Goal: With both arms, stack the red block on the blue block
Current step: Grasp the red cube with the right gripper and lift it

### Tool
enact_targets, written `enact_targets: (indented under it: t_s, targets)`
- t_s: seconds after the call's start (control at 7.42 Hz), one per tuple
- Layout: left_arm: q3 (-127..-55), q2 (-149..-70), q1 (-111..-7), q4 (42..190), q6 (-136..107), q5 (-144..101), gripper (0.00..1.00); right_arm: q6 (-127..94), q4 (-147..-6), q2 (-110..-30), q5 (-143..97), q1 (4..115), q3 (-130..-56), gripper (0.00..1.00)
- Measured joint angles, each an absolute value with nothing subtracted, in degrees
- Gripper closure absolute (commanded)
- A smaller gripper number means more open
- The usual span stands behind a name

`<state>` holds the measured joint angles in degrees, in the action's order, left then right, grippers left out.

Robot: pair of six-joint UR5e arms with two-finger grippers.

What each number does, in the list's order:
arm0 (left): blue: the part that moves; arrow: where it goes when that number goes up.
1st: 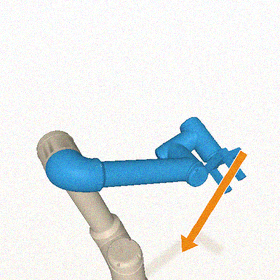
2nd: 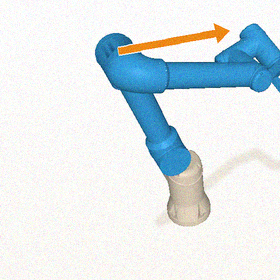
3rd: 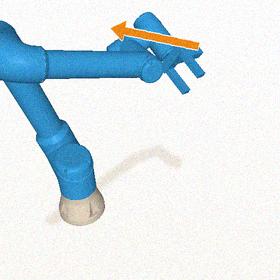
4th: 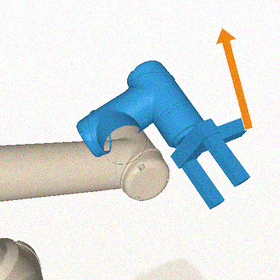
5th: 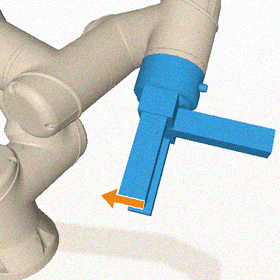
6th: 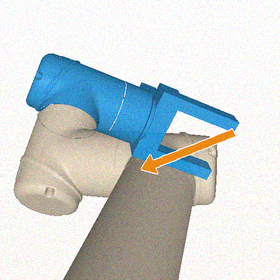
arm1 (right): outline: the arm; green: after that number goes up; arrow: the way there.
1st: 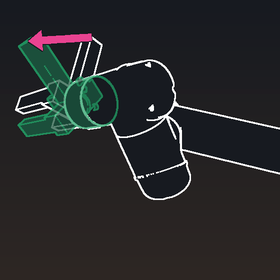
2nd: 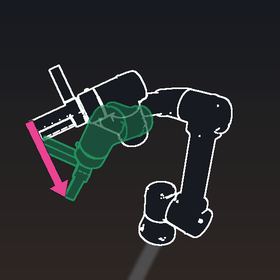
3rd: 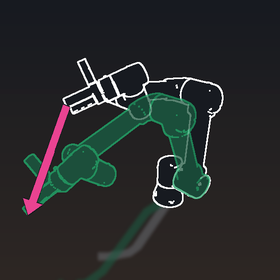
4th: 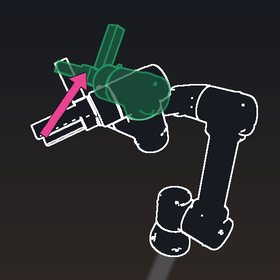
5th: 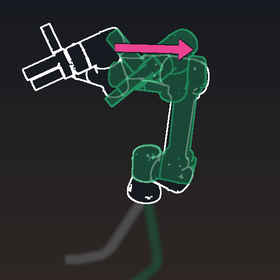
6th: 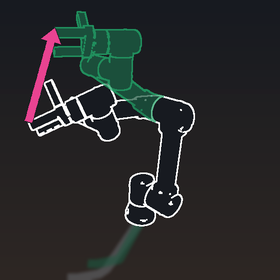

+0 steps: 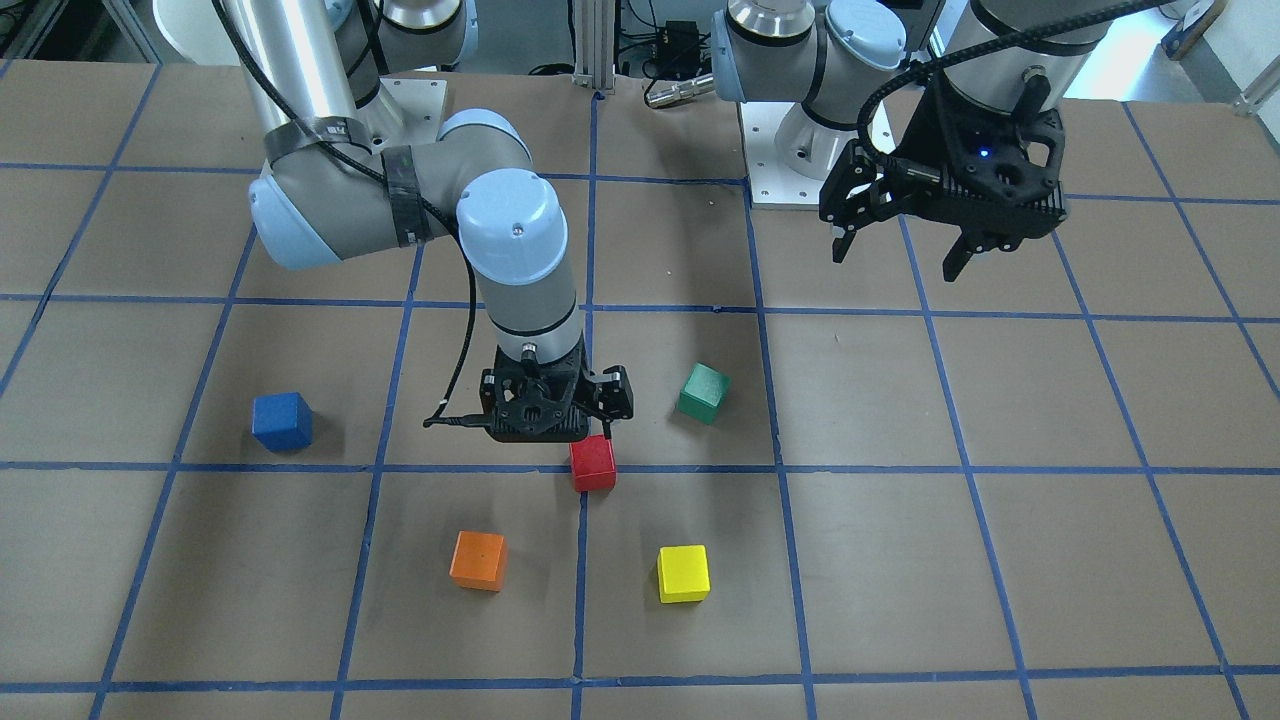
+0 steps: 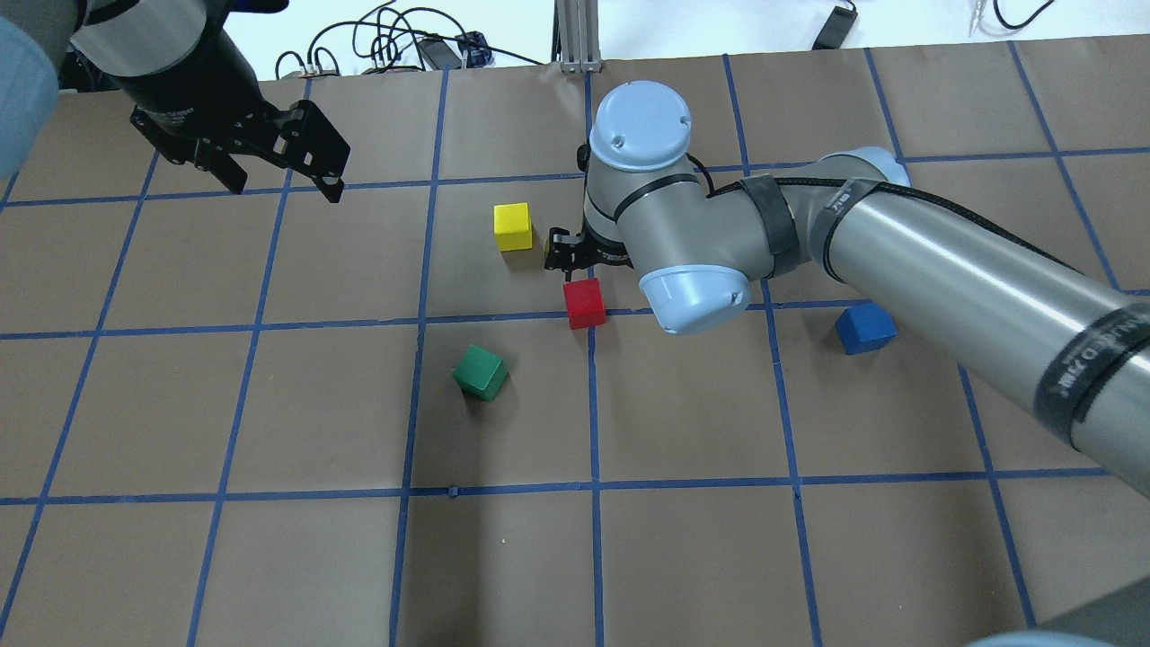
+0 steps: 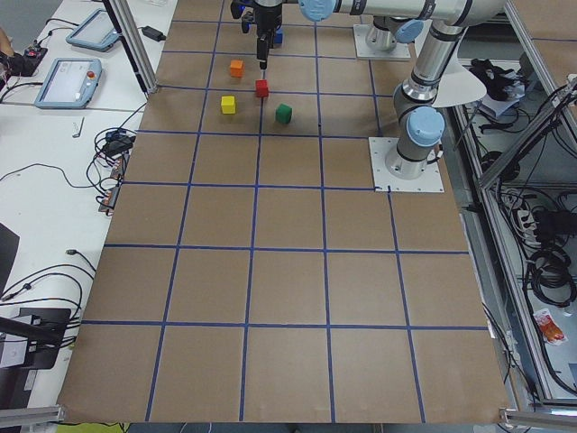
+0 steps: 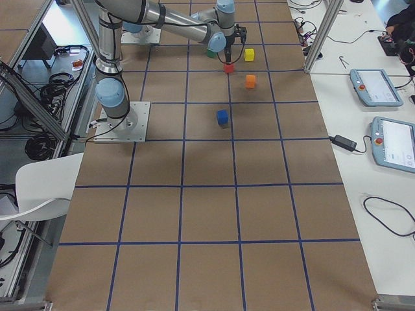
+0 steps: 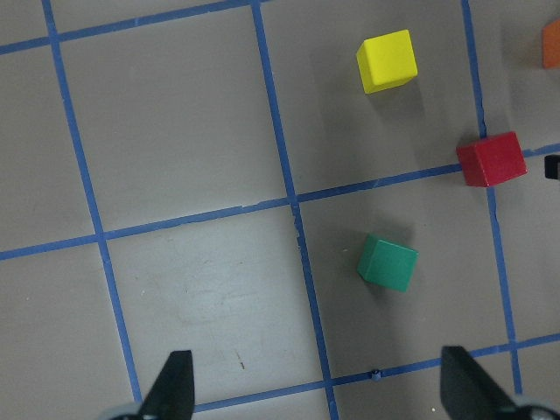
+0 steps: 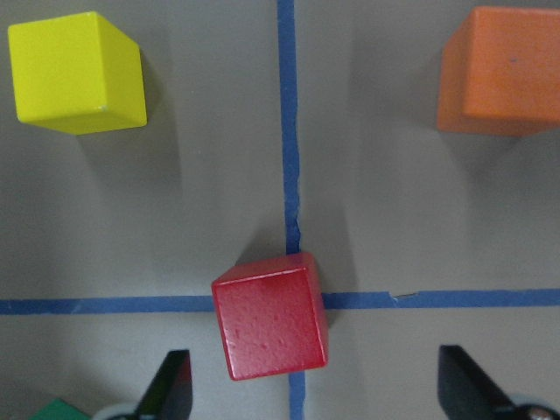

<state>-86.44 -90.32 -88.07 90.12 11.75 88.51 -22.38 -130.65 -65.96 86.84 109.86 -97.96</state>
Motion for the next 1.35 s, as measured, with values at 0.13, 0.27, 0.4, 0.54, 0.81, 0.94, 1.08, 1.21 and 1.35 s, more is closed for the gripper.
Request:
enact_targets:
  t_s: [0.13, 0.27, 0.4, 0.54, 0.81, 0.94, 1.08, 1.21, 1.35]
  targets:
    - [-86.44, -90.33, -88.07, 90.11, 11.72, 88.52, 0.00, -22.83, -130.86, -64.20, 86.84, 110.21, -97.19, 0.00]
    - [-86.46, -90.34, -88.07, 90.10, 11.70, 88.58, 0.00, -22.98, -131.17, -62.71, 86.84, 110.33, -96.75, 0.00]
    - [-86.48, -90.35, -88.05, 90.09, 11.69, 88.66, 0.00, -23.06, -131.69, -61.47, 86.84, 110.36, -96.49, 0.00]
    - [-86.48, -90.35, -88.04, 90.09, 11.69, 88.72, 0.00, -23.10, -132.21, -60.55, 86.82, 110.38, -96.39, 0.00]
    - [-86.48, -90.35, -88.05, 90.09, 11.69, 88.71, 0.00, -23.21, -133.73, -59.45, 86.76, 110.48, -96.34, 0.00]
    - [-86.48, -90.35, -88.06, 90.09, 11.69, 88.69, 0.00, -23.32, -134.14, -59.11, 86.75, 110.62, -96.34, 0.23]
    - [-86.51, -90.35, -88.07, 90.09, 11.69, 88.70, 0.00, -23.39, -134.30, -58.83, 86.77, 110.89, -96.36, 0.71]
    - [-86.54, -90.35, -88.07, 90.09, 11.69, 88.72, 0.00, -23.43, -134.27, -58.66, 86.80, 111.12, -96.36, 1.00]
    - [-86.55, -90.35, -88.06, 90.09, 11.69, 88.70, 0.00, -23.45, -134.06, -58.62, 86.90, 111.21, -96.39, 1.00]
